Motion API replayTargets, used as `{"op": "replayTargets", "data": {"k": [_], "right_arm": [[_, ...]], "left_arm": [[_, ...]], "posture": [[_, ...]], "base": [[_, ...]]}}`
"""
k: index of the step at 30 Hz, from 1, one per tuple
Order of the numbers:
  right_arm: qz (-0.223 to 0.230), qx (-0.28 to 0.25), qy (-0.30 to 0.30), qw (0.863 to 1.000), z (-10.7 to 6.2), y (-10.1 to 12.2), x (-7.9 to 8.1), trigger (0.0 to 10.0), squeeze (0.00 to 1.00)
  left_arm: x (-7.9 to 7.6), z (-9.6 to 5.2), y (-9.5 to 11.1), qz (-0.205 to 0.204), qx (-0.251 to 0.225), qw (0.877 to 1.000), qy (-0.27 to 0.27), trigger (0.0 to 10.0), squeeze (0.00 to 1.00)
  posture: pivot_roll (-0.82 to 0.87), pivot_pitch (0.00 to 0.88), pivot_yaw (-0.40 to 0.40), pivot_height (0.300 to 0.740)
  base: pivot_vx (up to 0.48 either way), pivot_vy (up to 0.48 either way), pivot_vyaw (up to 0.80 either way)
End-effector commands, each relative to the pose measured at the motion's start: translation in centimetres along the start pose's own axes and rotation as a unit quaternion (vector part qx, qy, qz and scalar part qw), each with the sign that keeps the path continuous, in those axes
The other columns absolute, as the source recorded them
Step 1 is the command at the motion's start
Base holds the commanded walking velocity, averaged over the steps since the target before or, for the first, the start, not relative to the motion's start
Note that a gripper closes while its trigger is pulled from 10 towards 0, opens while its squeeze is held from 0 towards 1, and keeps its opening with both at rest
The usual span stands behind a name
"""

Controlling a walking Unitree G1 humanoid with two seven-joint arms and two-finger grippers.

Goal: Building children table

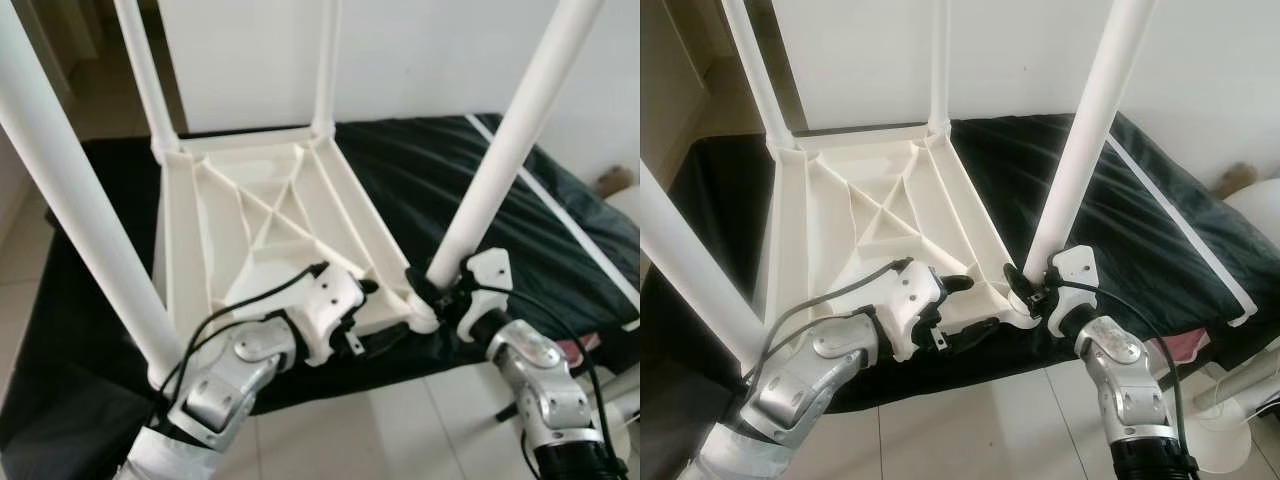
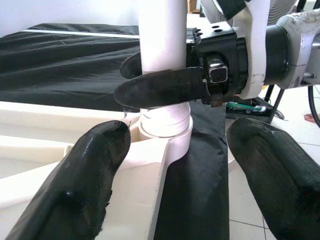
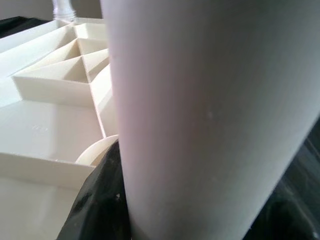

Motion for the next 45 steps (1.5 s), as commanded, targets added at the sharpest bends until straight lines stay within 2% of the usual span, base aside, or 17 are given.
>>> {"op": "replayTargets", "data": {"k": [1,2,7,11,13,23,28,38,41,43,44,45], "right_arm": [[0.0,0.013,-0.026,1.0,-0.5,-0.7,-0.4,10.0,0.0],[0.0,0.013,-0.026,1.0,-0.5,-0.7,-0.4,10.0,0.0],[0.036,-0.02,-0.128,0.991,-0.8,-0.8,-0.5,10.0,0.0],[0.047,-0.025,-0.15,0.987,-0.9,-0.9,-0.2,10.0,0.0],[0.064,-0.036,-0.195,0.978,-0.8,-1.1,0.0,10.0,0.0],[0.077,-0.06,-0.285,0.954,-0.8,-1.4,-0.1,10.0,0.0],[0.072,-0.064,-0.29,0.952,-0.4,-1.2,0.4,10.0,0.0],[0.068,-0.068,-0.293,0.951,-0.1,-1.0,0.3,10.0,0.0],[0.06,-0.064,-0.292,0.952,0.1,-1.2,0.1,10.0,0.0],[0.062,-0.053,-0.291,0.953,0.2,-1.5,0.0,10.0,0.0],[0.07,-0.051,-0.292,0.952,0.2,-1.6,0.0,10.0,1.0],[0.07,-0.054,-0.281,0.956,0.4,-1.4,0.0,10.0,1.0]], "left_arm": [[-0.5,0.0,0.4,0.007,-0.011,0.999,-0.03,10.0,0.0],[-0.5,0.0,0.4,0.007,-0.011,0.999,-0.03,10.0,0.0],[-0.3,-0.1,0.5,0.01,-0.014,1.0,-0.017,10.0,0.0],[-0.2,-0.1,0.6,0.01,-0.015,1.0,-0.015,10.0,0.0],[0.2,0.0,1.1,0.008,-0.03,1.0,0.002,10.0,0.0],[0.9,0.4,1.4,0.019,-0.036,0.999,0.022,10.0,0.0],[1.3,0.6,1.6,0.026,-0.04,0.998,0.031,10.0,0.0],[1.7,0.7,1.4,0.026,-0.036,0.998,0.036,10.0,0.0],[1.5,0.7,1.1,0.027,-0.031,0.999,0.023,10.0,0.0],[0.9,0.7,0.9,0.004,-0.029,1.0,-0.005,10.0,0.0],[0.7,0.6,0.9,-0.01,-0.032,0.999,-0.019,10.0,0.0],[0.7,0.5,0.6,-0.01,-0.028,0.999,-0.016,10.0,0.0]], "posture": [[-0.05,0.02,-0.062,0.74],[-0.05,0.02,-0.062,0.74],[-0.05,0.04,-0.059,0.74],[-0.05,0.045,-0.055,0.74],[-0.06,0.05,-0.047,0.74],[-0.08,0.057,-0.029,0.74],[-0.09,0.056,-0.029,0.74],[-0.08,0.04,-0.036,0.74],[-0.08,0.034,-0.039,0.74],[-0.08,0.031,-0.042,0.74],[-0.08,0.031,-0.042,0.74],[-0.07,0.031,-0.048,0.74]], "base": [[0.0,0.0,0.0],[0.0,0.0,0.0],[0.0,0.0,0.0],[0.0,0.0,0.0],[0.0,0.0,0.0],[0.0,0.0,0.0],[0.0,0.0,0.0],[0.0,0.0,0.0],[0.0,0.0,0.0],[0.0,0.0,0.0],[0.0,0.0,0.0],[0.0,0.0,0.0]]}}
Point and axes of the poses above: a point about 5 cm out from each wrist's last joint towards the gripper, its own z axis pointing out of the wrist towards the gripper, its own y axis along the axis of the wrist's last joint, x = y × z, the point moved 3 cm from there along z, pointing out of the wrist towards the gripper, and after that the axes turned 13 degrees about z, right-handed, at the moved point
